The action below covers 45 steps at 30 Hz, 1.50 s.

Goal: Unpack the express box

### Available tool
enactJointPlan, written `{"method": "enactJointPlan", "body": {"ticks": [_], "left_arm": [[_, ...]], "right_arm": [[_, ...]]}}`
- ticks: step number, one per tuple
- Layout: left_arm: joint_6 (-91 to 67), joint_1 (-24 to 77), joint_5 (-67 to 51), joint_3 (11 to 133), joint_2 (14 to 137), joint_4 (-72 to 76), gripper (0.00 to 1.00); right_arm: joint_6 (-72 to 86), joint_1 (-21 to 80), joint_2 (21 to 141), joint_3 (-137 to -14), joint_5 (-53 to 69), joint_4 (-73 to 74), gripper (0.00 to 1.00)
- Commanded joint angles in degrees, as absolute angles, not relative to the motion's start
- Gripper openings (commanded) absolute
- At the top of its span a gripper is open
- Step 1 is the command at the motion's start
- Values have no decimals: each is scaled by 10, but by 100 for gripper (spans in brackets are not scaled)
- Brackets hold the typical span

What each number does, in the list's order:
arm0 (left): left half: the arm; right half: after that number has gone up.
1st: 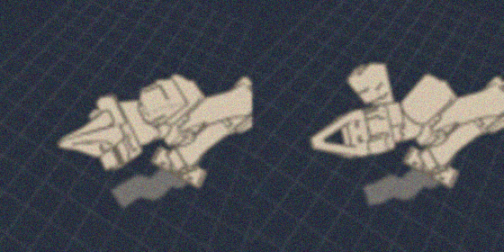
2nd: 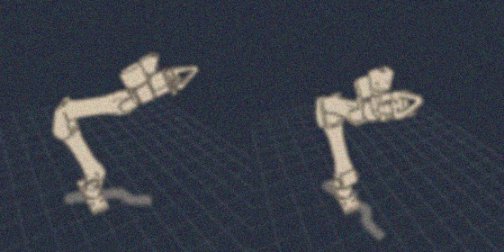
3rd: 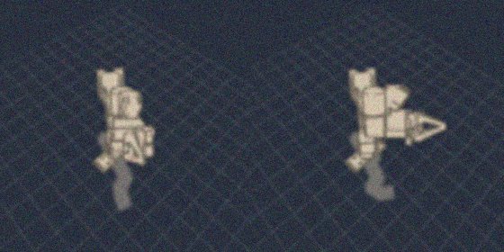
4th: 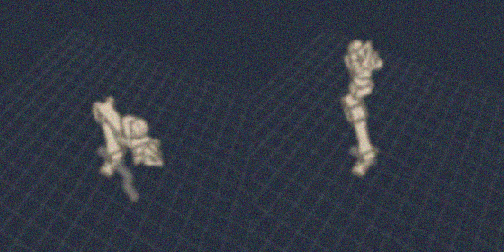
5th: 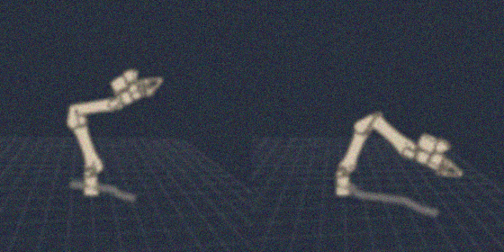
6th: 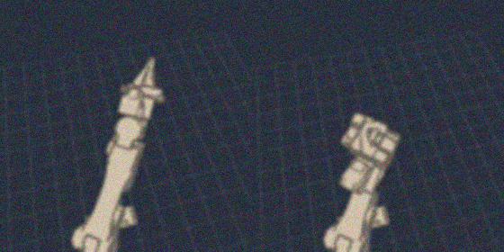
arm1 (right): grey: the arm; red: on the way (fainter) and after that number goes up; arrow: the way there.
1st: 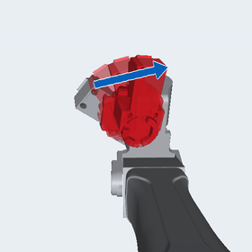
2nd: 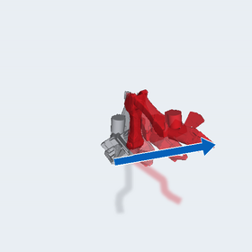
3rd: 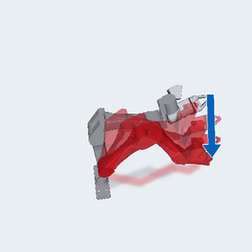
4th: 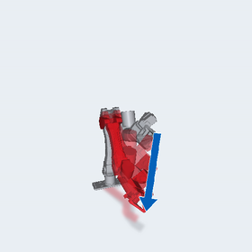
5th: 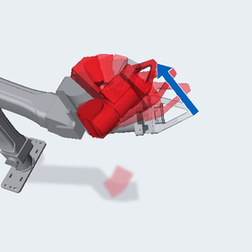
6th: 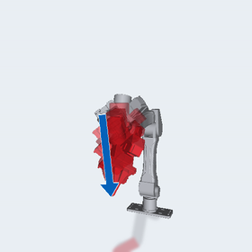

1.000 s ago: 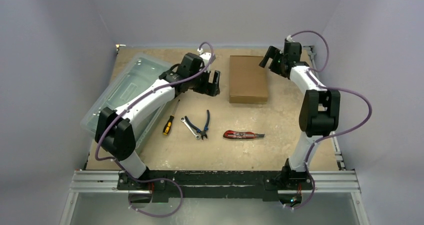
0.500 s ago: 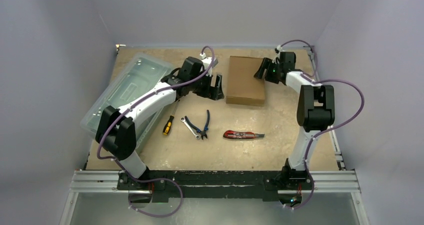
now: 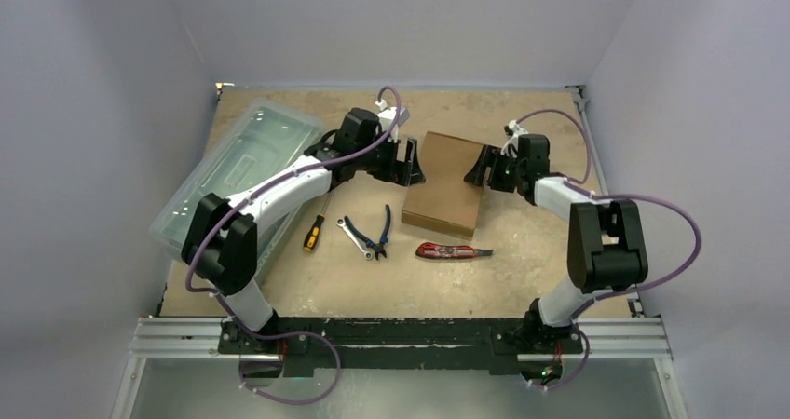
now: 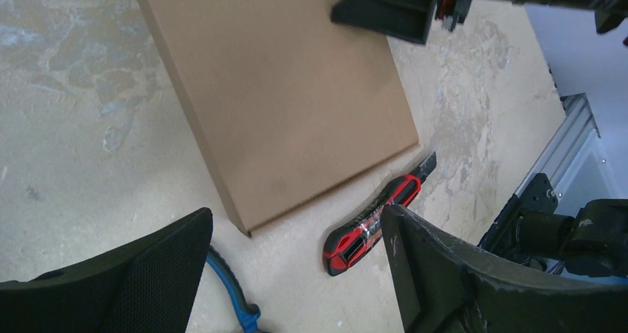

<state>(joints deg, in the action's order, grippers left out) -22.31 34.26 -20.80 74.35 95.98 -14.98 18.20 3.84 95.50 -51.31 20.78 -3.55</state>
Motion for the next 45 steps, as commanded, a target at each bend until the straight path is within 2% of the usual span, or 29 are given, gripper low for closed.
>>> {"method": "enactJointPlan", "body": {"ticks": [1, 6, 12, 16, 21, 24, 28, 35, 45], "left_arm": [[-265, 344, -213, 751, 982, -96, 85], [-325, 344, -200, 804, 1054, -119, 86], [-329, 344, -205, 830, 1117, -119, 86], [-316, 344, -234, 803, 1128, -93, 76], [-290, 343, -176, 819, 1138, -160, 73], [-293, 338, -166, 808, 1136, -164, 67], [-326, 305, -225, 775, 1151, -125, 53], [-400, 270, -303, 733, 1193, -55, 39], [-422, 238, -329, 728, 1224, -38, 35]], "right_arm": [[178, 36, 888, -476, 170, 22, 74], [219, 25, 822, -440, 157, -14, 84], [238, 24, 823, -428, 203, -35, 89], [263, 24, 815, -403, 210, -66, 87], [304, 19, 814, -370, 224, -123, 87], [328, 11, 815, -351, 262, -161, 89], [348, -12, 818, -332, 316, -203, 92], [365, -66, 833, -311, 399, -245, 95], [373, -75, 884, -317, 421, -265, 99]]}}
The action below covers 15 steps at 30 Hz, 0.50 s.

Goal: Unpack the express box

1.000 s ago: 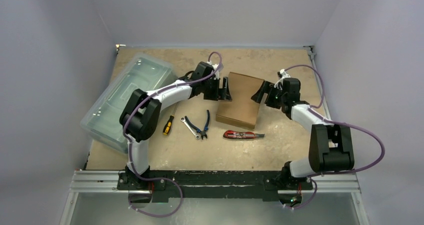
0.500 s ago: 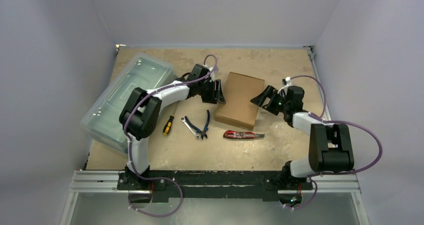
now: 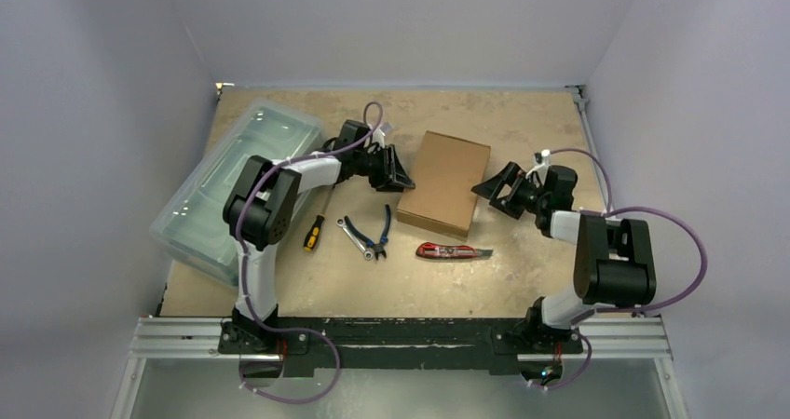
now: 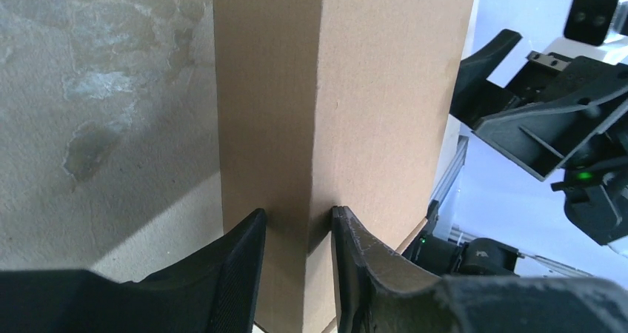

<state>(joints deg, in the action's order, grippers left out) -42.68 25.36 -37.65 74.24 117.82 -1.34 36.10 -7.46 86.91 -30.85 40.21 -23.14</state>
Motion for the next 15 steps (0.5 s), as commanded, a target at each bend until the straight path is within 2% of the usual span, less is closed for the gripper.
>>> {"method": "enactJointPlan", "body": {"ticks": [1, 7, 10, 15], "left_arm": [[-426, 238, -334, 729, 1228, -35, 34], [-437, 233, -349, 722, 1254, -24, 31], [-436, 231, -342, 718, 1259, -26, 30], [-440, 231, -350, 720, 1260, -21, 30]], "right_arm": [[380, -75, 893, -317, 427, -278, 99], [425, -73, 934, -308, 444, -359, 99], [428, -69, 963, -325, 459, -356, 99], [439, -28, 988, -355, 416, -324, 99]]}}
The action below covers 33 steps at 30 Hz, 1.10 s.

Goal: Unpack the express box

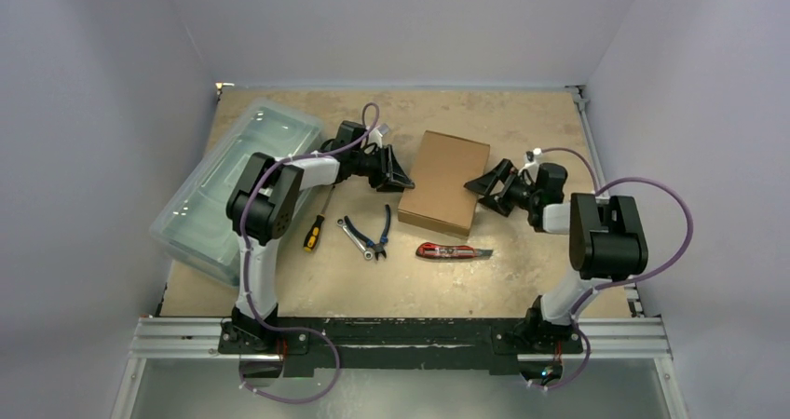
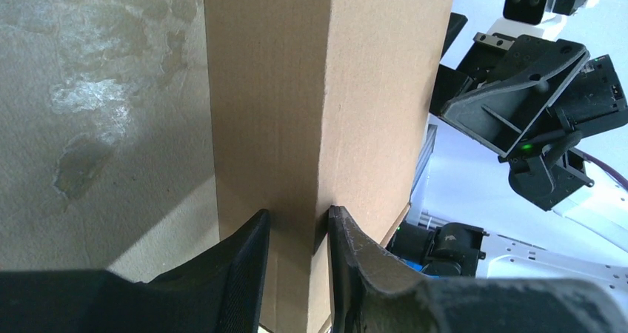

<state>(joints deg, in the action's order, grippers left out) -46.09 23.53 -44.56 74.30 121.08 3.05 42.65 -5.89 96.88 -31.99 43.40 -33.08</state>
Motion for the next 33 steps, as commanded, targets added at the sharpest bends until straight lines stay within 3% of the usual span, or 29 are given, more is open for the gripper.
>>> {"method": "enactJointPlan", "body": {"ticks": [1, 6, 20, 33], "left_arm": [[-441, 231, -348, 716, 1259, -20, 30], [-450, 234, -362, 715, 1261, -9, 30], [-446, 313, -361, 741, 1263, 1, 35], [-422, 310, -320, 752, 1226, -53, 41]], "right_arm": [[446, -21, 993, -362, 413, -320, 99], [471, 13, 983, -369, 407, -330, 99], [483, 68, 753, -429, 341, -178, 99], [479, 141, 757, -459, 286, -159, 99]]}}
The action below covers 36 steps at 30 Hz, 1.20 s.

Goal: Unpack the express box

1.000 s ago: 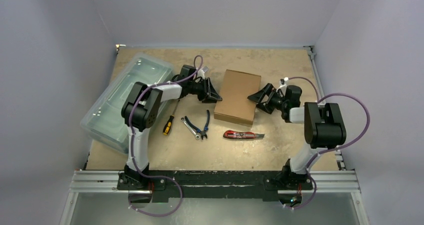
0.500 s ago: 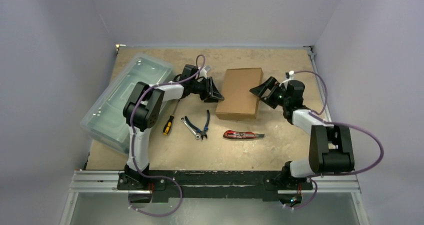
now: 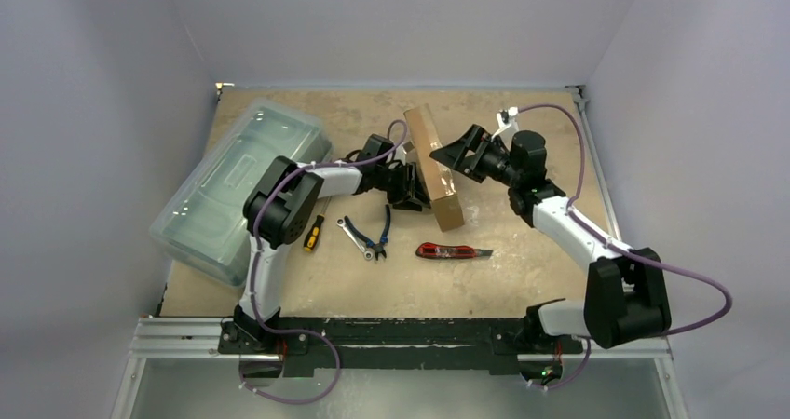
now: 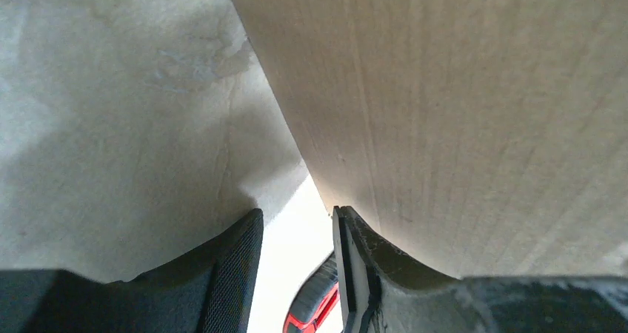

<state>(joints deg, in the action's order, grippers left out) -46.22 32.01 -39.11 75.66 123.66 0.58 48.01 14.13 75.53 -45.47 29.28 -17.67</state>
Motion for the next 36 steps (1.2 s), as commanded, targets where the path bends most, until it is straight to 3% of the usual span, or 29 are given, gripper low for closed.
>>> {"method": "enactJointPlan", "body": {"ticks": [1, 12, 23, 29, 33, 36], "left_arm": [[-418, 308, -317, 754, 1220, -56, 41], [-385, 284, -290, 758, 1147, -87, 44], [-376, 287, -319, 733, 1076, -26, 42], [-345, 286, -270, 744, 1036, -65, 45], [-313, 286, -216, 753, 1006, -98, 50], [-292, 286, -174, 754, 977, -112, 53]], "right_arm": [[466, 141, 755, -466, 278, -139, 99], [388, 140, 705, -526, 230, -25, 99], [373, 142, 682, -475, 226, -34, 99], [464, 144, 649, -402, 263, -139, 99], [400, 144, 638, -454, 231, -33, 99], [311, 144, 613, -524, 124, 111, 99]]}}
